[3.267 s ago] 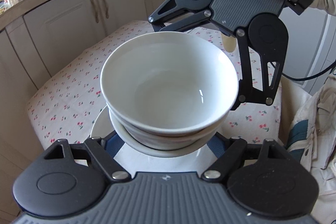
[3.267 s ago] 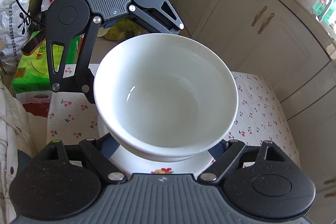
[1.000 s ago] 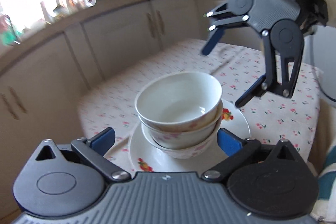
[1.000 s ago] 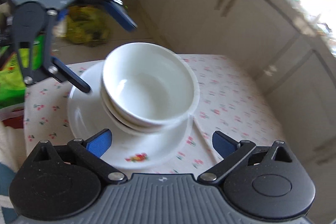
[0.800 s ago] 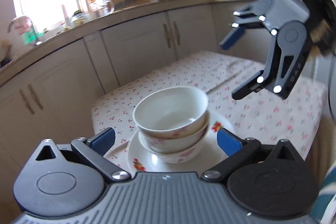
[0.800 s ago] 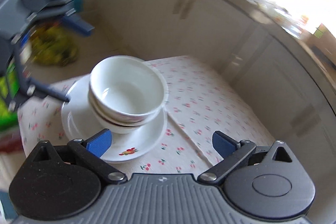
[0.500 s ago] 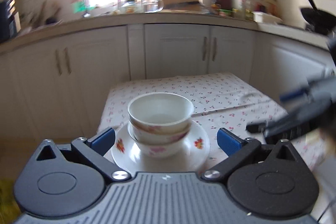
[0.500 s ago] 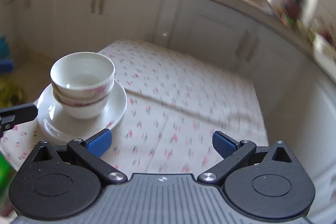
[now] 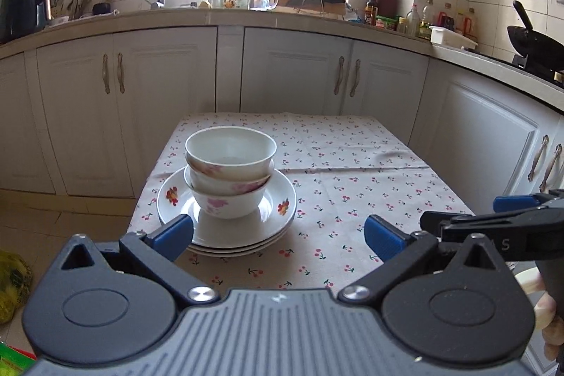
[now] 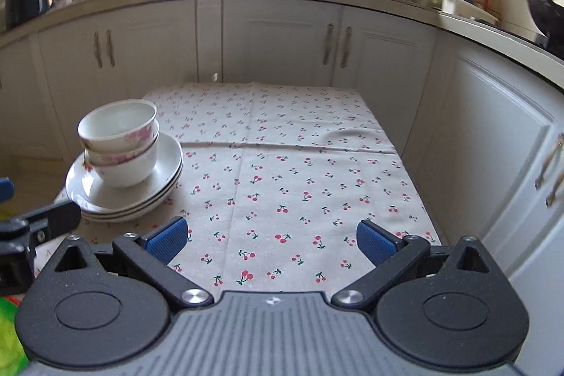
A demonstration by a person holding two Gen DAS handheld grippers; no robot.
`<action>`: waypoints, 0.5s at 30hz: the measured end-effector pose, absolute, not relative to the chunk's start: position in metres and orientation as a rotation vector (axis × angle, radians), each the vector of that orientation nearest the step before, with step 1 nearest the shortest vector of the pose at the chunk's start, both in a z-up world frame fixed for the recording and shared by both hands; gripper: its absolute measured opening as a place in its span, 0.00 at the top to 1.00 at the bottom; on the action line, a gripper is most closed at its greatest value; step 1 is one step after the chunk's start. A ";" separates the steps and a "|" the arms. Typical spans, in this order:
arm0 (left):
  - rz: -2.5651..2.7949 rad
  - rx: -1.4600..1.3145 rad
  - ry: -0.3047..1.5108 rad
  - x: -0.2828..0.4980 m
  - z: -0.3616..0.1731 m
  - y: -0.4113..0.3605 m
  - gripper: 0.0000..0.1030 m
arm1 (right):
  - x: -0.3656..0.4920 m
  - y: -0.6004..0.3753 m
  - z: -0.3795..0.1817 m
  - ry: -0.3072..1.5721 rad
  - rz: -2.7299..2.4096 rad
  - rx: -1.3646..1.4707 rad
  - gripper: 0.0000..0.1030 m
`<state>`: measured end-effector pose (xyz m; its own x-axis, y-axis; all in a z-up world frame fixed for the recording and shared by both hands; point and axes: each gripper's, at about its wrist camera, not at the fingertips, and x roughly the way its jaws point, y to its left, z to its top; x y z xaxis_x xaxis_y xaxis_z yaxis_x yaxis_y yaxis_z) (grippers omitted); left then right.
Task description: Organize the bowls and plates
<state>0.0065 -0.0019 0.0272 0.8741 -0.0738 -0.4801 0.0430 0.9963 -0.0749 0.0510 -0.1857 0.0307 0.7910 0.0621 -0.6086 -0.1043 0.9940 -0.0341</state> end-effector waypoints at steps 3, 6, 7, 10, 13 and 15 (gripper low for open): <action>-0.059 -0.065 0.494 0.002 0.030 -0.004 0.01 | 0.045 -0.187 0.035 0.635 0.085 -0.052 0.00; -0.058 -0.079 0.498 0.001 0.030 -0.003 0.01 | 0.039 -0.185 0.038 0.623 0.091 -0.054 0.00; -0.060 -0.084 0.498 0.001 0.030 -0.002 0.01 | 0.038 -0.184 0.038 0.621 0.091 -0.055 0.00; -0.064 -0.089 0.492 -0.002 0.031 -0.003 0.01 | 0.036 -0.183 0.039 0.614 0.097 -0.056 0.00; -0.065 -0.084 0.494 -0.002 0.030 -0.006 0.01 | 0.034 -0.182 0.040 0.607 0.102 -0.061 0.00; -0.064 -0.086 0.496 -0.001 0.030 -0.005 0.01 | 0.033 -0.181 0.040 0.605 0.101 -0.063 0.00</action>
